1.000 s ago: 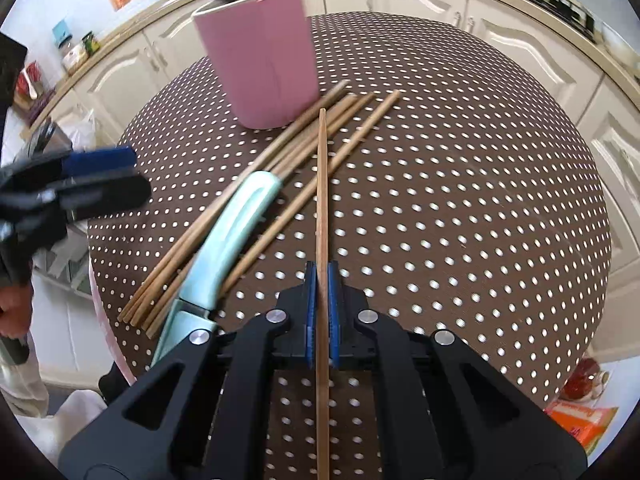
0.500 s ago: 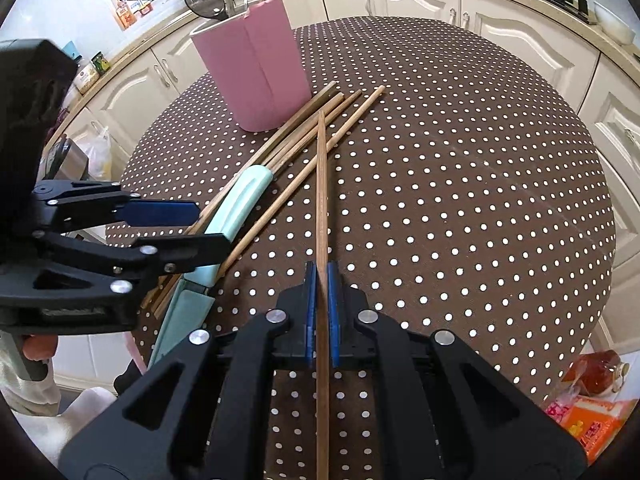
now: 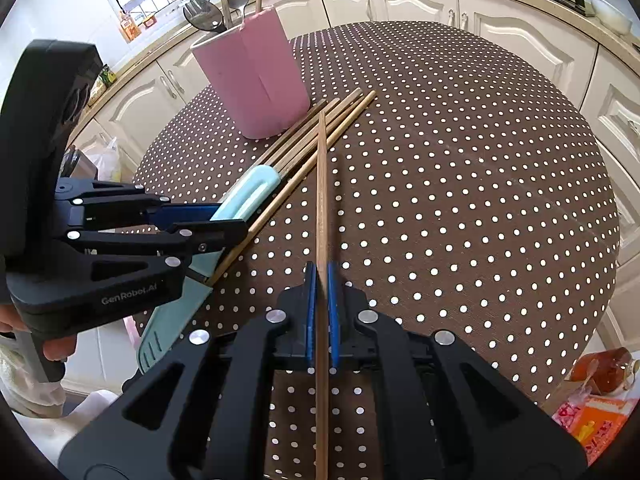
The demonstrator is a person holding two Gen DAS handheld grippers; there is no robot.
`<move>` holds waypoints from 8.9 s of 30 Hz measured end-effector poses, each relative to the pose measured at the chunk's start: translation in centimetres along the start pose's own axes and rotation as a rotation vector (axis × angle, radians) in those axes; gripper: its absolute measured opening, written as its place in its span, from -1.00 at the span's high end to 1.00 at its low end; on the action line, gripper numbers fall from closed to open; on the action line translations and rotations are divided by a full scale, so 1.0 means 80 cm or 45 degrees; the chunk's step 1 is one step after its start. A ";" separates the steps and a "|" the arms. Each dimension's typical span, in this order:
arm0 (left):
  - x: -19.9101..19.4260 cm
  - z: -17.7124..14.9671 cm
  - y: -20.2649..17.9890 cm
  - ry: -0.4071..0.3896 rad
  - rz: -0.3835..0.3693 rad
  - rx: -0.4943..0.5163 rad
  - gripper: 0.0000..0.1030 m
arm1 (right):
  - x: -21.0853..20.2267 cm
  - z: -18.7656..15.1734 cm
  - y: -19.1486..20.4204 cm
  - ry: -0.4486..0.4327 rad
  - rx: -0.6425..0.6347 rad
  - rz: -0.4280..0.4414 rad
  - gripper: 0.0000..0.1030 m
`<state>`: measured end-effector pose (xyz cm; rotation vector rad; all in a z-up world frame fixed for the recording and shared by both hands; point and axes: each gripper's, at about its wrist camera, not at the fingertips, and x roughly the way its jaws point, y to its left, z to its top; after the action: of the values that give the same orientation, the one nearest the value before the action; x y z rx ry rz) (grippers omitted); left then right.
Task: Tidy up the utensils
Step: 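Grasp the light blue knife handle with the left tool while the right tool holds the chopstick, then drop the knife into the pink cup with the left tool while the right tool drops its chopstick, then open both tools and move them back down toward the chopstick pile, then grasp a wooden chopstick with the left tool while the right tool grasps another chopstick, then drop the chopstick into the pink cup with the left tool while the right tool does likewise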
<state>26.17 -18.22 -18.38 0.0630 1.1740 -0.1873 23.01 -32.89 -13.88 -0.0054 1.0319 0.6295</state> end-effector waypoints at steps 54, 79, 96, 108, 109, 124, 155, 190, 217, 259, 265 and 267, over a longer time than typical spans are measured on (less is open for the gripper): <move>-0.255 0.047 0.163 -0.837 -0.121 -0.109 0.82 | -0.085 0.211 0.080 -1.137 0.052 -0.060 0.88; -0.209 0.034 0.187 -0.906 -0.147 -0.194 -0.04 | -0.028 0.182 0.076 -1.032 0.028 -0.089 0.88; -0.215 -0.001 0.182 -0.979 0.147 -0.201 -0.19 | -0.037 0.146 0.108 -0.977 -0.043 -0.107 0.87; -0.224 -0.020 0.189 -0.968 0.151 -0.223 -0.24 | -0.050 0.128 0.124 -0.955 -0.050 -0.110 0.13; -0.224 -0.022 0.190 -0.962 0.144 -0.226 -0.25 | -0.052 0.127 0.125 -0.957 -0.049 -0.111 0.13; -0.149 -0.034 0.177 -0.518 -0.054 -0.162 -0.30 | -0.071 0.087 0.085 -0.809 0.056 -0.197 -0.03; -0.001 -0.005 0.111 -0.009 -0.165 -0.100 0.50 | -0.016 0.010 -0.002 -0.516 0.297 -0.103 -0.23; -0.003 -0.028 0.090 -0.069 -0.211 -0.048 0.89 | 0.098 0.104 0.050 -0.017 0.031 -0.456 -0.23; -0.076 -0.041 0.081 -0.354 -0.321 0.065 0.89 | 0.033 0.130 -0.049 -0.160 0.208 -0.088 0.88; -0.150 0.065 0.155 -1.528 -0.255 -0.259 0.88 | -0.042 0.240 0.041 -1.187 0.112 0.131 0.88; -0.134 0.062 0.144 -1.519 -0.205 -0.221 0.88 | -0.028 0.242 0.042 -1.187 0.097 0.122 0.88; -0.129 0.057 0.142 -1.511 -0.193 -0.208 0.88 | -0.024 0.239 0.044 -1.177 0.082 0.109 0.88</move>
<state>28.51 -6.58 -7.64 -0.2565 0.0043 -0.2122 35.85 -25.35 -1.23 0.3578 0.1553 0.5807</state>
